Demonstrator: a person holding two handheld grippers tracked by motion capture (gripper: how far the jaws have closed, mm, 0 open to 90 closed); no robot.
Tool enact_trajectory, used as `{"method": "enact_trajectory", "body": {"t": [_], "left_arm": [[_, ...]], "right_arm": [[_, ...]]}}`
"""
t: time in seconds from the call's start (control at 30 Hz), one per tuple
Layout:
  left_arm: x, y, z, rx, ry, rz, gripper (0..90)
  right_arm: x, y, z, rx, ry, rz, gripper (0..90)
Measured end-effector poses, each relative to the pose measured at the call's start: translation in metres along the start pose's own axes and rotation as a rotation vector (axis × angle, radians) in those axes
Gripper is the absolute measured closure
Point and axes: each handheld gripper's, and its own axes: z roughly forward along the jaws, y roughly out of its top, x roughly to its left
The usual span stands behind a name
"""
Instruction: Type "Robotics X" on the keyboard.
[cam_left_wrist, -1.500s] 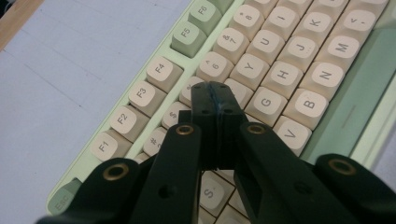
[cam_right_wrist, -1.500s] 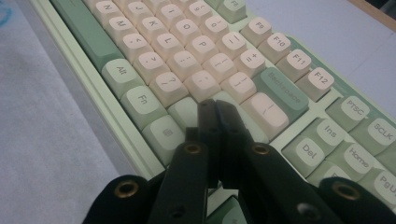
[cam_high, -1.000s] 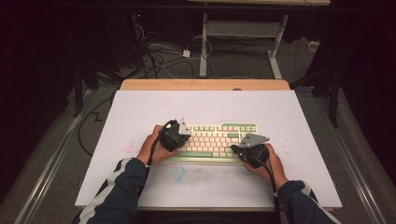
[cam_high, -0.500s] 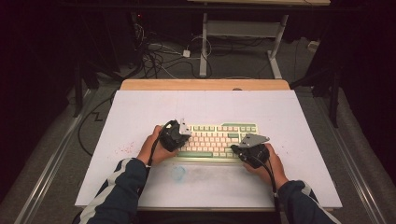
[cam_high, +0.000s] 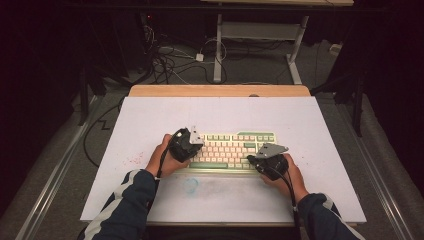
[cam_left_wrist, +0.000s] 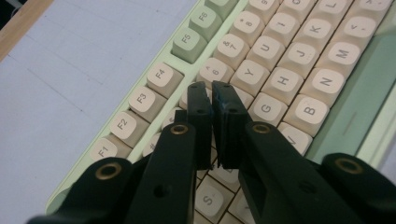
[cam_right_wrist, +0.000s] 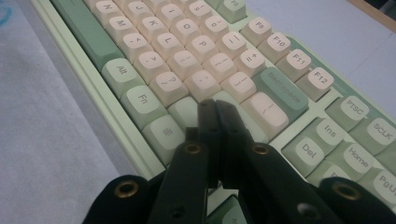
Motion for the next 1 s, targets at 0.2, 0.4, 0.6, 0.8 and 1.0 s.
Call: {"method": "enact_trajectory", "body": {"t": [0.2,0.4,0.6,0.8,1.0], "left_arm": [[0.0,0.003,-0.006,-0.025,-0.014,0.003,77.5],[0.0,0.005,-0.01,-0.048,-0.023,0.0,58.7],[0.003,0.007,-0.018,-0.131,-0.003,-0.033,33.1],[-0.002,0.003,-0.032,-0.187,-0.003,0.007,22.0],[-0.002,-0.003,-0.042,-0.208,0.017,0.026,20.1]], "right_arm": [[0.0,0.0,0.0,0.0,0.003,0.007,90.0],[0.002,0.001,-0.003,-0.009,0.001,-0.01,90.0],[0.002,0.004,-0.011,-0.04,-0.004,-0.002,90.0],[0.002,0.005,-0.022,-0.067,-0.005,-0.006,90.0],[0.0,0.005,-0.028,-0.082,-0.009,0.0,90.0]]}}
